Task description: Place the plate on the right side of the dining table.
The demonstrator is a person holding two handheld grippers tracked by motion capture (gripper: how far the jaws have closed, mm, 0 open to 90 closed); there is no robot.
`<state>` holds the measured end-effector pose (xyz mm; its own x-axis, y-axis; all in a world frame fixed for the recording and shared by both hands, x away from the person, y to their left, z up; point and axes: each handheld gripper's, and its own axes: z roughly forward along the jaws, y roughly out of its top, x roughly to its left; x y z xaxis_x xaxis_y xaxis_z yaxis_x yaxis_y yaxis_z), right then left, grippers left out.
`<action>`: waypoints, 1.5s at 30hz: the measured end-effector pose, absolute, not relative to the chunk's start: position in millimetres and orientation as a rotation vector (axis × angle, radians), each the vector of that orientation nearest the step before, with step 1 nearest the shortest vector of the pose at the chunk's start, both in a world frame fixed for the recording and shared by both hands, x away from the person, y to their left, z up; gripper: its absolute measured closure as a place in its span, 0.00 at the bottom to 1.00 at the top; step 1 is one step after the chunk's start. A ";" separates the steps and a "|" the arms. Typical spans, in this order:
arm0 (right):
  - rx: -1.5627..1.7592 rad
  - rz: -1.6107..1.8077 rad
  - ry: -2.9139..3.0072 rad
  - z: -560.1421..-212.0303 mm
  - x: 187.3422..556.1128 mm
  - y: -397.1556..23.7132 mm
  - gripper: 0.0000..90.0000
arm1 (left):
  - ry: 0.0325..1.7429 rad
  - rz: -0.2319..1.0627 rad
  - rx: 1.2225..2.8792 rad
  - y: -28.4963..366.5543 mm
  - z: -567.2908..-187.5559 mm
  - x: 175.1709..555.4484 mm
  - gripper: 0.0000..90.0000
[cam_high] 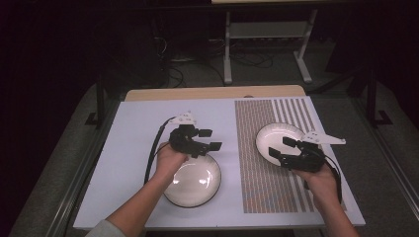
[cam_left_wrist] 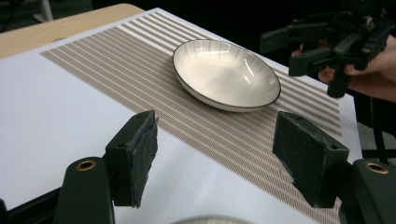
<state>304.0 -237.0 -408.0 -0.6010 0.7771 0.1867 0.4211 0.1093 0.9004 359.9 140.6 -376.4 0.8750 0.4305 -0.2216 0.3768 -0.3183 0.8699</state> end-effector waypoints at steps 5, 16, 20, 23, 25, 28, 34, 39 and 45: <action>1.118 1.476 2.095 -409.0 303.6 -235.0 0.25 | 0.596 0.065 1.918 162.7 -374.7 349.4 0.33; 1.072 1.478 2.137 -410.4 299.9 -229.5 0.24 | 0.582 0.106 1.913 204.7 -376.0 325.9 0.30; 1.060 1.470 2.145 -410.0 299.0 -229.0 0.24 | 0.589 0.129 1.894 218.8 -376.3 318.7 0.29; 1.055 1.465 2.145 -408.9 298.0 -229.7 0.22 | 0.580 0.154 1.902 229.2 -376.0 312.6 0.29; 1.035 1.480 2.160 -408.0 296.8 -230.9 0.17 | 0.580 0.166 1.898 236.8 -376.0 309.4 0.28; 1.014 1.476 2.165 -407.2 294.8 -231.5 0.18 | 0.594 0.171 1.878 248.2 -376.8 305.5 0.28; 0.997 1.506 2.153 -406.2 288.7 -234.1 0.18 | 0.618 0.183 1.853 266.6 -377.0 299.4 0.27; 0.978 1.536 2.138 -405.5 283.7 -237.8 0.18 | 0.628 0.190 1.846 279.3 -379.9 295.4 0.27; 0.942 1.557 2.119 -404.8 280.8 -241.8 0.18 | 0.621 0.206 1.840 289.1 -385.4 292.1 0.26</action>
